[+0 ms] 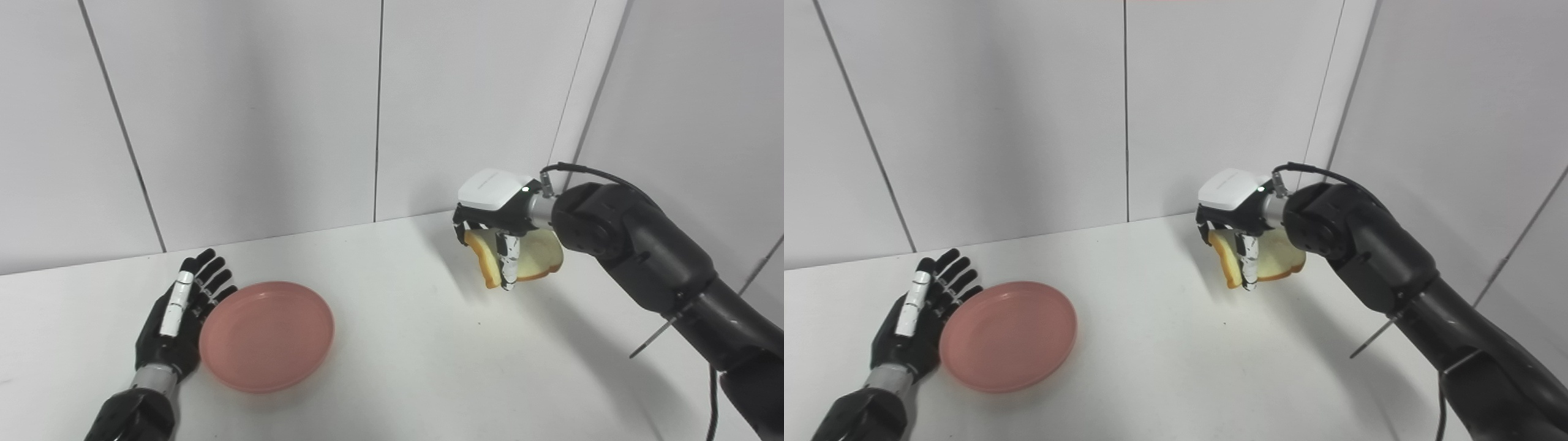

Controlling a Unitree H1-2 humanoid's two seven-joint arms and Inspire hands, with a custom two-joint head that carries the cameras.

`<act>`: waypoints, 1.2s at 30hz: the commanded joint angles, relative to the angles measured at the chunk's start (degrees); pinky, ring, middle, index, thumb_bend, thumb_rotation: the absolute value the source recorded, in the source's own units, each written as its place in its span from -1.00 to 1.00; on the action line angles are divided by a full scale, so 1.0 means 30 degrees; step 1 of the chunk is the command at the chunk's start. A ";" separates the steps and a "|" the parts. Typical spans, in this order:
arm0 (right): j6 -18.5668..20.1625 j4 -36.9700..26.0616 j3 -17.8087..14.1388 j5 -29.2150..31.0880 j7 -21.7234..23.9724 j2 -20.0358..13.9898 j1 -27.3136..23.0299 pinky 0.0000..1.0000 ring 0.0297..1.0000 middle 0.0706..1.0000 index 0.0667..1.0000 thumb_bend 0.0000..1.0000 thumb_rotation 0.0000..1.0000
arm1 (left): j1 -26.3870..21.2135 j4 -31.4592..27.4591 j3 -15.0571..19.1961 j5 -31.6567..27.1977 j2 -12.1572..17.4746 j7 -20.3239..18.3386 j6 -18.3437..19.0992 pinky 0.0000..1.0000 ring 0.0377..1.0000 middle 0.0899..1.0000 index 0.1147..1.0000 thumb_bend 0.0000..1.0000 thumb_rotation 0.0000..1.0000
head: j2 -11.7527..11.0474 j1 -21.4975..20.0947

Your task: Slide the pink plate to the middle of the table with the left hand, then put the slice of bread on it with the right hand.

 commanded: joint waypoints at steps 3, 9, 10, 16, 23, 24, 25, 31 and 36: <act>-0.0546 -0.0719 0.0015 0.0016 0.0480 0.0509 -0.1848 -0.37 -0.27 -0.15 -0.08 0.06 -1.00 | -0.0337 0.0409 -0.0155 0.0333 -0.0321 0.0343 -0.0115 0.64 0.74 0.71 0.54 0.54 0.26 | -0.0012 0.1013; -0.1064 -0.0410 0.0471 -0.0044 0.0564 0.1696 -0.2486 -0.35 -0.24 -0.11 -0.10 0.06 -1.00 | -0.0648 0.1020 -0.0390 0.0816 -0.1008 0.0831 -0.0822 0.59 0.71 0.69 0.51 0.53 0.27 | -0.0099 0.2960; -0.1181 -0.0304 0.0524 -0.0021 0.0451 0.1887 -0.2516 -0.43 -0.34 -0.20 -0.07 0.06 -1.00 | -0.0708 0.1134 -0.0428 0.0895 -0.1130 0.0917 -0.0938 0.58 0.69 0.69 0.51 0.55 0.27 | -0.0109 0.3060; -0.2335 0.0808 0.0871 0.0223 -0.0318 0.3426 -0.2760 -0.36 -0.27 -0.22 -0.03 0.05 -1.00 | -0.1002 0.1772 -0.0604 0.1298 -0.1786 0.1447 -0.1486 0.57 0.68 0.67 0.50 0.63 0.27 | -0.0245 0.4746; -0.3531 0.2390 0.1549 -0.0053 -0.1411 0.5488 -0.3428 -0.32 -0.22 -0.15 -0.07 0.05 -1.00 | -0.1473 0.3026 -0.0544 0.1574 -0.2118 0.1994 -0.2174 0.58 0.66 0.62 0.49 0.67 0.30 | -0.0362 0.6194; -0.3700 0.2598 0.1658 -0.0070 -0.1549 0.5747 -0.3527 -0.34 -0.24 -0.15 -0.07 0.06 -1.00 | -0.1505 0.3147 -0.0525 0.1599 -0.2131 0.2031 -0.2260 0.57 0.65 0.62 0.49 0.67 0.30 | -0.0365 0.6402; -0.3812 0.2777 0.1784 -0.0076 -0.1615 0.6011 -0.3634 -0.37 -0.27 -0.17 -0.07 0.06 -1.00 | -0.1509 0.3211 -0.0502 0.1605 -0.2128 0.2044 -0.2326 0.57 0.65 0.62 0.49 0.68 0.30 | -0.0365 0.6402; -0.3479 0.3265 0.2327 -0.0058 -0.1241 0.7589 -0.3920 -0.40 -0.29 -0.15 -0.08 0.06 -1.00 | -0.1507 0.3530 -0.0405 0.1587 -0.2173 0.2167 -0.2868 0.54 0.63 0.60 0.47 0.67 0.29 | -0.0406 0.6853; -0.3658 0.3828 0.2776 -0.0721 -0.1785 0.8483 -0.3963 -0.43 -0.36 -0.18 -0.06 0.06 -1.00 | -0.1409 0.3457 -0.0304 0.1402 -0.2218 0.2002 -0.2921 0.52 0.64 0.62 0.46 0.68 0.29 | -0.0382 0.6965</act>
